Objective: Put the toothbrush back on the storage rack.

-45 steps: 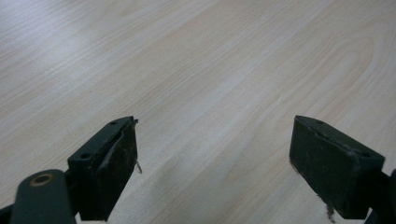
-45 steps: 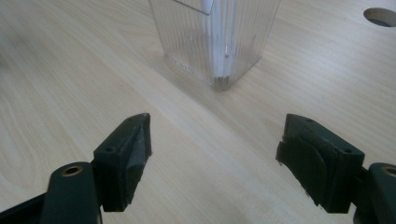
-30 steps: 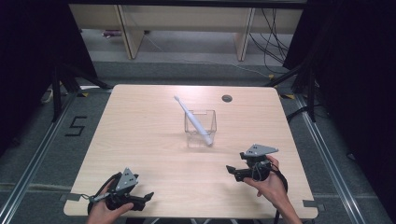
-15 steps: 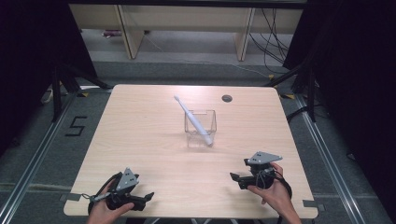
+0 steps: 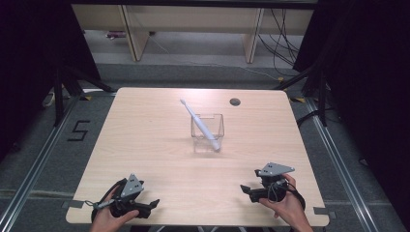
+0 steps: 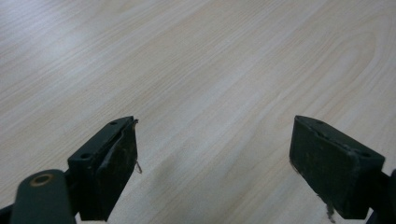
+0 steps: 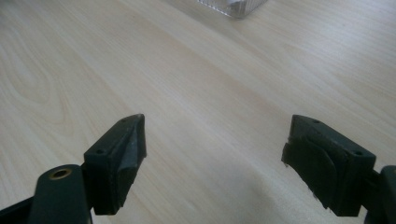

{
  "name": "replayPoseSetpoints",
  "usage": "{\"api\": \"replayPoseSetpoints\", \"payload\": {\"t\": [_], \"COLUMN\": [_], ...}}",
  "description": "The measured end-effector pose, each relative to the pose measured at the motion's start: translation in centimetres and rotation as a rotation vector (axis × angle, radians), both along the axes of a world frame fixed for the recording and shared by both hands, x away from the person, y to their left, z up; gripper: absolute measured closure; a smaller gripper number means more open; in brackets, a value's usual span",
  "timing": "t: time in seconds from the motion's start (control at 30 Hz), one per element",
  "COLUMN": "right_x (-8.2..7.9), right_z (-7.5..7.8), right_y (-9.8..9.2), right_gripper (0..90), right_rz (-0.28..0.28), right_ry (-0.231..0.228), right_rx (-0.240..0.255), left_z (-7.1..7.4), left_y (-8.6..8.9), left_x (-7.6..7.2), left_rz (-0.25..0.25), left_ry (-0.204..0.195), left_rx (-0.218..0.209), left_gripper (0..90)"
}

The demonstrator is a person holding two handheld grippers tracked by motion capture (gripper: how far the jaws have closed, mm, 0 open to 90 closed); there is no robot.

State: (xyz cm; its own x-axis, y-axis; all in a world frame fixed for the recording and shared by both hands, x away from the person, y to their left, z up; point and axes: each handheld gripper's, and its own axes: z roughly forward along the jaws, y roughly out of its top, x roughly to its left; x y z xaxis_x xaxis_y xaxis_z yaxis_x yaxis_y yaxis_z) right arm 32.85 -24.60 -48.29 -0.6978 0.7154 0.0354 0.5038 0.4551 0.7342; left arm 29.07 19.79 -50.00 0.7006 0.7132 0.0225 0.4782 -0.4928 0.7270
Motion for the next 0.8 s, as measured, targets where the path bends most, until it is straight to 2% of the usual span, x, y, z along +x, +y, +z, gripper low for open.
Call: {"api": "replayPoseSetpoints", "payload": {"t": [0.03,0.07,0.1,0.13,0.2,0.23,0.3,0.33,0.37,0.43,0.47,0.5,0.6,0.73,0.77,0.8], "right_x": [-0.1,-0.1,-0.2,-0.5,-0.7,-0.7,-0.9,-1.1,-1.0,-1.5,-1.5,-1.6,-1.8,-1.8,-1.8,-1.8], "right_z": [0.0,-0.2,-0.2,-0.2,-0.3,-0.5,-0.5,-0.5,-0.6,-0.5,-0.5,-0.6,-0.6,-0.8,-0.7,-0.8], "right_y": [0.0,0.0,0.0,0.0,-0.1,-0.1,-0.3,-0.3,-0.3,-0.3,-0.3,-0.4,-0.5,-0.9,-1.0,-1.0], "right_gripper": [18.6,18.5,18.2,17.9,17.2,16.7,16.4,16.4,16.4,16.4,16.4,16.4,16.4,16.4,16.4,16.4], "right_rz": [0.002,0.013,0.015,-0.001,0.001,0.013,0.024,0.016,0.034,0.019,0.020,0.026,0.015,0.022,0.014,0.011], "right_ry": [0.013,0.001,0.011,0.013,0.028,0.003,0.010,0.003,-0.010,0.006,-0.002,0.000,0.006,-0.001,-0.017,-0.002], "right_rx": [-0.003,-0.003,-0.002,0.000,0.002,0.000,-0.001,0.003,0.004,0.008,0.010,0.010,0.009,0.012,0.003,0.010], "left_z": [0.0,0.0,0.0,0.0,0.0,0.0,0.0,0.0,0.0,0.0,0.0,0.1,0.0,0.1,0.1,0.1], "left_y": [0.0,0.0,0.0,-0.1,0.0,-0.1,0.0,0.0,0.0,0.0,0.0,0.0,0.0,0.1,0.1,0.1], "left_x": [0.0,0.0,0.0,0.0,0.0,0.0,0.0,0.0,0.0,0.0,0.0,0.0,0.0,0.0,0.0,0.0], "left_rz": [0.004,0.001,0.002,0.002,0.004,0.004,0.002,0.003,0.003,0.004,0.004,-0.001,0.005,-0.002,-0.002,-0.004], "left_ry": [-0.003,-0.001,-0.003,-0.002,-0.004,-0.002,-0.001,-0.001,-0.002,-0.002,-0.002,-0.003,-0.005,-0.005,-0.006,-0.005], "left_rx": [0.005,0.005,0.008,-0.002,0.004,-0.001,-0.001,-0.002,-0.005,-0.006,-0.005,0.012,0.002,0.016,0.016,0.018], "left_gripper": [14.8,14.9,14.8,14.9,14.9,14.9,14.8,14.9,14.8,14.8,14.8,14.9,14.9,14.9,14.9,14.9]}}
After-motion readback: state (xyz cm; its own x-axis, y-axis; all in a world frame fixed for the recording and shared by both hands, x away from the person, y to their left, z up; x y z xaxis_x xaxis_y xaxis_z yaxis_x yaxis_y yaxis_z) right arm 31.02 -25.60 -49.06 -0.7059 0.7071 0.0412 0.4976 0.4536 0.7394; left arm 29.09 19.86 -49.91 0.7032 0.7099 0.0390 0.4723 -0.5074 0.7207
